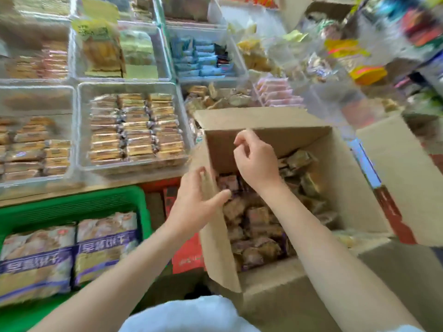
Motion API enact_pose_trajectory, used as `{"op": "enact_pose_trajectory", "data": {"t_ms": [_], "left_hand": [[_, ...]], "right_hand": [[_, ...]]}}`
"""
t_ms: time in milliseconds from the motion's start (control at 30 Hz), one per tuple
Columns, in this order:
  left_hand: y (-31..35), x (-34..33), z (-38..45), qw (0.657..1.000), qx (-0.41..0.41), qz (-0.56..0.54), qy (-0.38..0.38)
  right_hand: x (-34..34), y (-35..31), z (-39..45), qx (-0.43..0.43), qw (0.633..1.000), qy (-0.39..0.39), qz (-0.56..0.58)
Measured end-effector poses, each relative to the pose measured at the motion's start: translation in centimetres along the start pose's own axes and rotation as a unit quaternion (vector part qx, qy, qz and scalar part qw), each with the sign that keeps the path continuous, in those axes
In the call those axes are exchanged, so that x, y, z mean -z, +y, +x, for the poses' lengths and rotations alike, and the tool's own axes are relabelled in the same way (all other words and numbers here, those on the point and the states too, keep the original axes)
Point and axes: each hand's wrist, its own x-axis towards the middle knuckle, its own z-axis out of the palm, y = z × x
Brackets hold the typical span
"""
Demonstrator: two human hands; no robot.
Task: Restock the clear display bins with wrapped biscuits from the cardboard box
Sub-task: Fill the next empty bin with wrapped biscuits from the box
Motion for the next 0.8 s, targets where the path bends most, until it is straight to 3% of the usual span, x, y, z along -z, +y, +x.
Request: {"op": "enact_pose_trajectory", "data": {"t_ms": [100,200,333,433,600,800], "left_hand": [[1.7,-4.1,0.7,0.997,0.057,-0.039,0.036],[1.9,-4.4,1.0,0.989,0.102,-0.080,0.073],[2.6,-3.7,0.1,0.990,0.096,-0.096,0.048],[2.9,-3.8,-0.2,0.988,0.122,-0.075,0.061],[3.4,-4.2,-0.3,0.986,0.131,-0.071,0.072],[3.5,-4.2,0.0,0.986,0.128,-0.066,0.080]], "right_hand": [[1.5,5.4,0.5,-0.029,0.991,-0.126,-0.045],[0.5,8.7,1.1,-0.061,0.952,-0.287,-0.085],[-3.8,10.1,1.3,-0.119,0.907,-0.404,-0.012],[-7.2,10.3,1.3,-0.150,0.902,-0.401,0.047],[-11.0,9.1,1.0,-0.331,0.857,-0.356,0.170],[-14.8,9.6,0.9,-0.390,0.849,-0.317,0.163]]}}
